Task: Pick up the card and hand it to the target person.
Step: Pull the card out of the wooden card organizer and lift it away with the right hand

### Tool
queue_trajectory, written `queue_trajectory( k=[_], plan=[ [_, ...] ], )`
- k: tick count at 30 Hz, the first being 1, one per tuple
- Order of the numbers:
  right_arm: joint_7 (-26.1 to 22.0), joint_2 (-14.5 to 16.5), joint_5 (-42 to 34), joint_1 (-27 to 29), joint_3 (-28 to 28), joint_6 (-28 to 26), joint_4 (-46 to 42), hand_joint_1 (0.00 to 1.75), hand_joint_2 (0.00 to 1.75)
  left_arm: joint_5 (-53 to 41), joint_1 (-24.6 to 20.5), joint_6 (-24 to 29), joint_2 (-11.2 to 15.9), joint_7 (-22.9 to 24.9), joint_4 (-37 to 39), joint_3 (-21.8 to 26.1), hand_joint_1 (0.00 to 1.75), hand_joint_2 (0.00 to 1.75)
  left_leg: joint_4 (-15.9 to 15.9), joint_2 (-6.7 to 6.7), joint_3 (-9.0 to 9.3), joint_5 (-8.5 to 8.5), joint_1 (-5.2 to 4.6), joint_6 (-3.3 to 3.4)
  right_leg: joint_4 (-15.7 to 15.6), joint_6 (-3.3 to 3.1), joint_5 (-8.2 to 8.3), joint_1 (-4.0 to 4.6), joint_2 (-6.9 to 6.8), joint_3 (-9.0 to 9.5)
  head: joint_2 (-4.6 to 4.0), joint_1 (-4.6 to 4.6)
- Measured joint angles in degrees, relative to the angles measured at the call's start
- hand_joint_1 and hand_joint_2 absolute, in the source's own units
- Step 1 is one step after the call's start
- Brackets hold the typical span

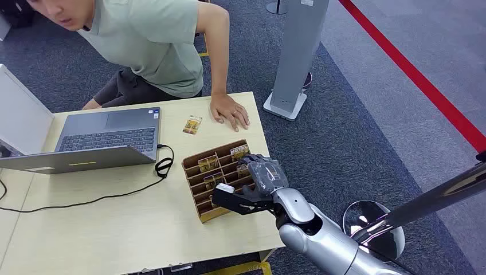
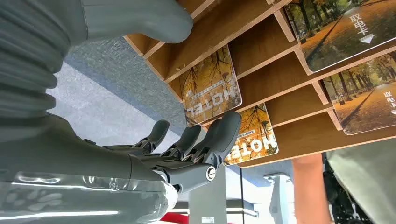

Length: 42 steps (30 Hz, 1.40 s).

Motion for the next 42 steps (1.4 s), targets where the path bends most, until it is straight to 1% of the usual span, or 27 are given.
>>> queue_trajectory(
  k=[4, 8, 13, 18, 21, 24, 28, 29, 33, 37, 42],
  plan=[
    [0.1, 0.0, -0.3, 0.0, 0.0, 0.0, 0.0, 0.69, 1.75, 0.0, 0.0, 0.0, 0.0, 0.0, 0.0, 0.0, 0.0, 1.75, 0.0, 0.0, 0.0, 0.0, 0.0, 0.0, 0.0, 0.0, 0.0, 0.0, 0.0, 0.0, 0.0, 0.0],
    [0.4, 0.0, -0.5, 0.1, 0.0, 0.0, 0.0, 0.69, 1.75, 0.0, 0.0, 0.0, 0.0, 0.0, 0.0, 0.0, 0.0, 1.75, 0.0, 0.0, 0.01, 0.0, 0.0, 0.0, 0.0, 0.0, 0.0, 0.0, 0.0, 0.0, -0.01, 0.0],
    [0.5, 0.0, -0.5, 0.2, 0.0, 0.0, 0.0, 0.74, 1.75, 0.0, 0.0, 0.0, 0.0, 0.0, 0.0, 0.0, 0.0, 1.75, 0.0, 0.0, 0.01, 0.0, 0.0, 0.0, 0.0, 0.0, 0.0, 0.0, 0.0, 0.0, 0.0, 0.0],
    [0.6, 0.0, -0.6, 0.3, 0.0, 0.0, 0.0, 0.74, 1.75, 0.0, 0.0, 0.0, 0.0, 0.0, 0.0, 0.0, 0.0, 1.75, 0.0, 0.0, 0.01, 0.0, 0.0, 0.0, 0.0, 0.0, 0.0, 0.0, 0.0, 0.0, 0.0, 0.0],
    [0.7, 0.0, -0.6, 0.4, 0.0, 0.0, 0.0, 0.82, 1.75, 0.0, 0.0, 0.0, 0.0, 0.0, 0.0, 0.0, 0.0, 1.75, 0.0, 0.0, 0.01, 0.0, 0.0, 0.0, 0.0, 0.0, 0.0, 0.0, 0.0, 0.0, 0.0, 0.0],
    [0.8, 0.0, -0.6, 0.5, 0.0, 0.0, 0.0, 0.97, 1.75, -0.1, 0.0, 0.0, 0.0, 0.0, 0.0, 0.0, 0.0, 1.75, 0.0, 0.0, 0.01, 0.0, 0.0, 0.0, 0.0, 0.0, 0.0, 0.0, 0.0, 0.0, 0.0, 0.0],
    [0.8, -0.1, -0.6, 0.5, -0.1, 0.0, -0.1, 1.32, 1.75, -0.4, 0.0, 0.0, 0.0, 0.0, 0.0, 0.0, 0.0, 1.75, 0.0, 0.01, 0.02, 0.0, 0.0, 0.0, 0.0, 0.0, 0.0, 0.0, 0.0, 0.0, 0.0, 0.01],
    [0.9, -0.1, -0.6, 0.5, -0.1, 0.0, -0.1, 1.37, 1.75, -0.5, 0.0, 0.0, 0.0, 0.0, 0.0, 0.0, 0.0, 1.75, 0.0, 0.01, 0.02, 0.0, 0.0, 0.0, 0.0, 0.0, 0.0, 0.0, 0.0, 0.0, 0.0, 0.01],
    [0.9, -0.1, -0.6, 0.6, -0.1, 0.0, -0.2, 1.41, 1.75, -0.5, 0.0, 0.0, 0.0, 0.0, 0.0, 0.0, 0.0, 1.75, 0.0, 0.01, 0.03, 0.0, 0.0, 0.0, 0.0, 0.0, 0.0, 0.0, 0.0, 0.0, 0.0, 0.01],
    [1.1, -0.1, -0.8, 0.5, -0.1, 0.0, -0.3, 1.49, 1.75, -0.5, 0.0, 0.0, 0.0, 0.0, 0.0, 0.0, 0.0, 1.75, 0.0, 0.01, 0.03, 0.0, 0.0, 0.0, 0.0, 0.0, 0.0, 0.0, 0.0, 0.01, 0.0, 0.01],
    [1.2, -0.1, -0.8, 0.5, -0.1, 0.0, -0.3, 1.48, 1.75, -0.9, -0.1, 0.0, 0.0, 0.0, 0.0, 0.0, 0.0, 1.75, 0.0, 0.01, 0.04, 0.0, 0.0, 0.0, 0.0, 0.0, 0.0, 0.0, 0.0, 0.01, -0.01, 0.01]
  ],
)
